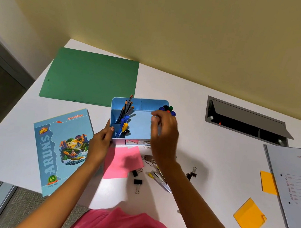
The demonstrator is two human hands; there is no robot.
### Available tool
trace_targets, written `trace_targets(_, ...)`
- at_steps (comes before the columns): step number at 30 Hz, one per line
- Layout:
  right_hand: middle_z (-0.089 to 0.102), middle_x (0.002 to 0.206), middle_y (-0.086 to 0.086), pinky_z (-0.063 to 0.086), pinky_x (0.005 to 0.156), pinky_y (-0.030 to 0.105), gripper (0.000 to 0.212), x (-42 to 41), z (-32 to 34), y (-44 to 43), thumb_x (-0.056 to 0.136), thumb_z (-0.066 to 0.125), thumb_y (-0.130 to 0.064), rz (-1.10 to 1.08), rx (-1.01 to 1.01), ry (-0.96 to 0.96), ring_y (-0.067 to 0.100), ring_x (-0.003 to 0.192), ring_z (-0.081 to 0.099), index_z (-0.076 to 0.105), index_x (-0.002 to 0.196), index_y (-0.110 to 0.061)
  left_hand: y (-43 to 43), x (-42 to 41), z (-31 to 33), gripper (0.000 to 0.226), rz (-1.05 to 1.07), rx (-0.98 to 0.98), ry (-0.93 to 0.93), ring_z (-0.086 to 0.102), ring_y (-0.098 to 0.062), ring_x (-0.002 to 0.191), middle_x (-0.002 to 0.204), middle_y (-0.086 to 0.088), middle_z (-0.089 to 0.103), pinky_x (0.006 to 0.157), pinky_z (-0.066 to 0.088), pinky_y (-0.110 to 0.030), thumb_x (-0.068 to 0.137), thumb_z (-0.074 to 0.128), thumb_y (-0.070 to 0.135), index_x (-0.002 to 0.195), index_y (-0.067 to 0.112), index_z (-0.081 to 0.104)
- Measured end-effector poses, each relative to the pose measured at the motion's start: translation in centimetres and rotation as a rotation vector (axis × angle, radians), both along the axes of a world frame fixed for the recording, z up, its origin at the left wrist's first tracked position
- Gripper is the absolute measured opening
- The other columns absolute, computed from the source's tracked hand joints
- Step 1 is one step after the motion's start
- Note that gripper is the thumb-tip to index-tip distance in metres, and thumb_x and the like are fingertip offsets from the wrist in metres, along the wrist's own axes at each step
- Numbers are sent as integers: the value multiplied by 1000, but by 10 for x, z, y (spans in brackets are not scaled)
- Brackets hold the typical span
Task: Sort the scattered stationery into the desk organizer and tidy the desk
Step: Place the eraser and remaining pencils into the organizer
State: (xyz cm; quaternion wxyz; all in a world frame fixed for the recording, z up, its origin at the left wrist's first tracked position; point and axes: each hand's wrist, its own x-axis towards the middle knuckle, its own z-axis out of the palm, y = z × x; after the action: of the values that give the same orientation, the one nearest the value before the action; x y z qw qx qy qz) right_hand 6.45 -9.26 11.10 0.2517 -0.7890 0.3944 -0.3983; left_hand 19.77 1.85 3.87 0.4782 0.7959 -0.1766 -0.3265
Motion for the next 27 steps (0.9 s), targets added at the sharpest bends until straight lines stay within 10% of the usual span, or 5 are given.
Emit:
trace_targets(6,57,94,11,44,72,23,11,-49,-40,-28,93,47,3,-251,-66,-39,15,86,51,57,96,0,0,1,-2,41,-15,0,-20,46,-22,62,54,0,43,68,40,-36,100,44,35,60,24,46)
trace_targets(12,50,123,13,42,86,26,35,-56,-84,-79,93,55,-20,-248,383,301,25,113,50,46,126,-10,0,-1,2,40,-18,-21,-21,48,-21,62,56,0,45,69,42,-39,100,43,35,61,26,46)
trace_targets(20,45,126,15,49,88,35,42,-45,-99,-108,94,54,-29,-54,419,666,28,115,50,42,134,-20,1,0,0,39,-14,8,-19,53,-24,69,62,-5,52,79,51,-54,100,43,37,67,19,54)
trace_targets(27,45,116,13,42,76,26,30,-40,-59,-90,93,51,-8,-356,274,245,25,95,54,49,122,-14,1,1,-2,42,-7,2,-42,43,-21,63,57,-2,46,64,33,-34,100,44,35,60,21,46)
